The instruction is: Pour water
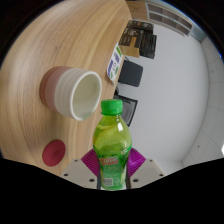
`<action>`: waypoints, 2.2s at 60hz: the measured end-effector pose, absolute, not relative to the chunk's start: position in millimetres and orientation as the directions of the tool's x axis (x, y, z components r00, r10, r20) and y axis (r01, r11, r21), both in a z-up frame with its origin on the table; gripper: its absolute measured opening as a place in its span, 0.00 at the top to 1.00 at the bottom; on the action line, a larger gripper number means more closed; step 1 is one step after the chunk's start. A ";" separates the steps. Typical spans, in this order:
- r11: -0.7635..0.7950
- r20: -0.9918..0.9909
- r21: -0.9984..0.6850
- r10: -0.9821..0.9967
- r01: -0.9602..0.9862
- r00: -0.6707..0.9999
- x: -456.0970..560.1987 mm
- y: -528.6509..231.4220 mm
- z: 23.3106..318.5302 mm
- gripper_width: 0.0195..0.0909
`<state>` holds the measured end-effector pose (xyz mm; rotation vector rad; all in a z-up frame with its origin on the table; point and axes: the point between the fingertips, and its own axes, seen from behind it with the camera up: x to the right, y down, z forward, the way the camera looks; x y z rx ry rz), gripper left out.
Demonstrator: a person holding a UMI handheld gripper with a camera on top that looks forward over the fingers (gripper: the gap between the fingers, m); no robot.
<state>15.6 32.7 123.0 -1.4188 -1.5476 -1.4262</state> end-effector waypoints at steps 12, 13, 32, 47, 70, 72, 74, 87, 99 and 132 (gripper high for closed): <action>-0.062 0.863 0.481 0.210 0.874 -0.460 -4.3 38.0 136.7 0.82; -0.054 0.858 0.491 0.206 0.870 -0.471 -6.0 37.8 136.0 0.82; -0.097 0.969 -0.060 0.232 0.993 0.082 -14.0 15.4 155.8 0.82; -0.219 0.510 -0.805 0.221 0.552 0.831 0.8 17.2 181.1 0.82; -0.308 -0.005 -0.951 0.055 0.013 0.998 60.5 27.1 90.7 0.82; -0.310 -0.008 -0.951 0.059 0.010 0.998 59.8 24.4 81.4 0.82; -0.298 -0.011 -0.955 0.056 0.006 0.998 58.7 21.2 76.6 0.81; -0.247 0.007 -0.969 -0.005 0.005 1.000 62.6 15.1 79.5 0.72; -0.340 0.024 -0.940 -0.017 0.017 1.000 64.9 3.9 67.0 0.34; -0.506 -0.055 -0.857 -0.097 -0.097 0.994 -48.8 -161.4 150.8 0.06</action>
